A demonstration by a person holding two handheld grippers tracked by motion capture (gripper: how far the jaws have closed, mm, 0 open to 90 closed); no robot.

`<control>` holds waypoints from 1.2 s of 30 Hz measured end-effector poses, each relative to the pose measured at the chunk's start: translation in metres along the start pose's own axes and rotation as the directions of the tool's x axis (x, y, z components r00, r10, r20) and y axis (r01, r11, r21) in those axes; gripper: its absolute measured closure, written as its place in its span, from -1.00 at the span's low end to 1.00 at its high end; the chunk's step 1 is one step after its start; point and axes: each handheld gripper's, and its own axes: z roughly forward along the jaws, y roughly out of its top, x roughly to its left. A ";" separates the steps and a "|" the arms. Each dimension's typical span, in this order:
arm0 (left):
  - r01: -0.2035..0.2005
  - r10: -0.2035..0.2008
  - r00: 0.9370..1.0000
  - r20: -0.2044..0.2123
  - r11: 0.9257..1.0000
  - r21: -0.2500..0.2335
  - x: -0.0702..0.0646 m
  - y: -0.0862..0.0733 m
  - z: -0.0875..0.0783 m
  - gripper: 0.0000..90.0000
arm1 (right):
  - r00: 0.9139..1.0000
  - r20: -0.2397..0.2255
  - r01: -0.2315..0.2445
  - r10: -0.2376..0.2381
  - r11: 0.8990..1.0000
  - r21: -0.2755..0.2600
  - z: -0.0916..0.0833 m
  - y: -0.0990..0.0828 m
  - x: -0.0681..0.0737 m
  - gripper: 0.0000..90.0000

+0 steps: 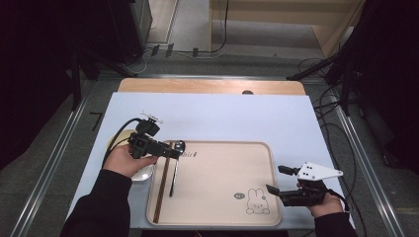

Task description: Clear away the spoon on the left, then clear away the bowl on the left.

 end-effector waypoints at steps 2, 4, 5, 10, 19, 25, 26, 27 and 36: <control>0.005 -0.005 1.000 -0.005 1.000 -0.013 0.001 -0.002 -0.005 -0.17 | 1.000 0.000 0.001 -0.001 1.000 -0.001 0.000 0.000 0.000 -0.49; 0.011 -0.011 1.000 -0.003 1.000 -0.024 0.003 -0.003 -0.008 -0.17 | 1.000 -0.001 0.002 -0.002 1.000 -0.002 0.000 0.000 0.000 -0.49; 0.009 -0.009 1.000 0.002 1.000 -0.022 0.004 -0.003 -0.009 -0.17 | 1.000 -0.001 0.001 -0.001 1.000 0.000 0.001 0.000 0.000 -0.49; 0.007 -0.007 1.000 -0.001 1.000 -0.029 0.008 -0.009 -0.015 -0.18 | 1.000 -0.004 0.005 -0.005 1.000 -0.002 0.003 0.002 0.000 -0.49; 0.044 -0.046 0.999 -0.017 0.997 -0.063 0.020 -0.020 -0.034 -0.20 | 1.000 -0.016 0.014 -0.014 1.000 -0.003 0.005 0.004 -0.001 -0.49; 0.063 -0.066 0.997 -0.034 0.995 -0.083 0.024 -0.028 -0.047 -0.23 | 0.999 -0.025 0.023 -0.023 1.000 -0.001 0.009 0.006 -0.001 -0.49; 0.070 -0.073 0.997 -0.034 0.994 -0.090 0.026 -0.029 -0.049 -0.23 | 0.999 -0.026 0.023 -0.023 1.000 -0.001 0.009 0.007 0.000 -0.49; 0.076 -0.080 0.996 -0.034 0.993 -0.092 0.028 -0.030 -0.052 -0.23 | 0.999 -0.029 0.024 -0.024 1.000 -0.002 0.010 0.007 0.000 -0.49; 0.112 -0.118 0.992 -0.049 0.987 -0.119 0.041 -0.039 -0.066 -0.24 | 0.999 -0.026 0.029 -0.029 1.000 -0.002 0.008 0.007 0.000 -0.49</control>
